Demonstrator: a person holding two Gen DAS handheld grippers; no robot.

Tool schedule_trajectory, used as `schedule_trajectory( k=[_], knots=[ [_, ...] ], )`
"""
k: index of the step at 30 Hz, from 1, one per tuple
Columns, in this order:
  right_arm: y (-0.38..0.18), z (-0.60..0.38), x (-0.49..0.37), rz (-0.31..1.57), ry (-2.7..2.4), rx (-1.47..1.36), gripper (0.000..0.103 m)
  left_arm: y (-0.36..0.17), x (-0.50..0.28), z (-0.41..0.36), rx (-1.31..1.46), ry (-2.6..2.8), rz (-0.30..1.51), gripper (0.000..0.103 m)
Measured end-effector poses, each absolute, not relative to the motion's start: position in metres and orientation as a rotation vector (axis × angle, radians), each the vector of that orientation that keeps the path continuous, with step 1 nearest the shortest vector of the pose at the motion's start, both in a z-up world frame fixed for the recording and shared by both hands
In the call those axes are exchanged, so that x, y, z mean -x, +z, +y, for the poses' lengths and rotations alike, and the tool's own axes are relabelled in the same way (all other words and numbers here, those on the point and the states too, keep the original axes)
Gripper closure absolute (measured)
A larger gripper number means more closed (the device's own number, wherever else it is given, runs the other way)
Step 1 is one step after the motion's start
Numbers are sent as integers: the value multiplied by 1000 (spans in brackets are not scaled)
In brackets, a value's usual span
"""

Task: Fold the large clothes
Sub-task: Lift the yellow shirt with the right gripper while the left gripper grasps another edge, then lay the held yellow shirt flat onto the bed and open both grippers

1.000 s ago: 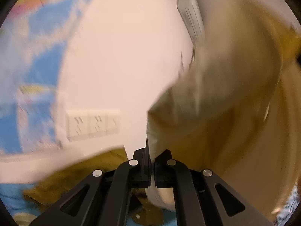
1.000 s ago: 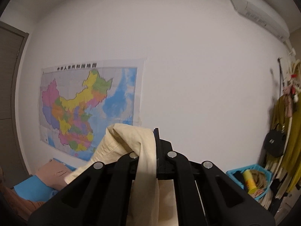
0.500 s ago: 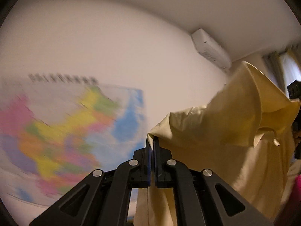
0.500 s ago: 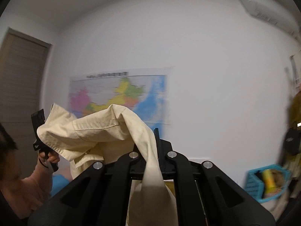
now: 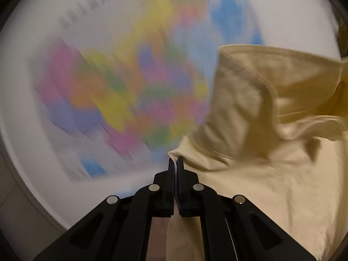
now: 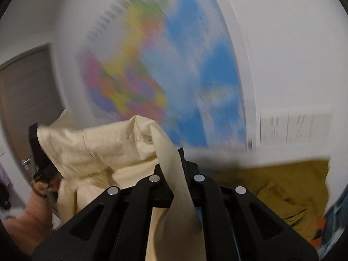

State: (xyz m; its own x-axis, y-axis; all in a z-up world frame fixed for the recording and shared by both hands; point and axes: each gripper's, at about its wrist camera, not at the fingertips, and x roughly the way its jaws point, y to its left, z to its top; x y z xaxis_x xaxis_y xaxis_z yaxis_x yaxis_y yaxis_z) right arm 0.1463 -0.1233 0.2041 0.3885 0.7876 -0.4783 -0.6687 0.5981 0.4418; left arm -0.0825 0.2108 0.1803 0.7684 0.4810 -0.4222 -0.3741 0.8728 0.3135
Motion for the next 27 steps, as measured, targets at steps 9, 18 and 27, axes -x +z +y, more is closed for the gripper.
schedule_trajectory(
  k=[9, 18, 27],
  knots=[
    [21, -64, -239, 1069, 767, -192, 100, 2, -53, 300, -60, 460, 930, 103],
    [49, -76, -233, 995, 671, -56, 46, 34, -26, 289, -67, 167, 930, 42],
    [40, -145, -114, 1005, 741, 156, 17, 29, 55, 190, -226, -18, 998, 20]
  ],
)
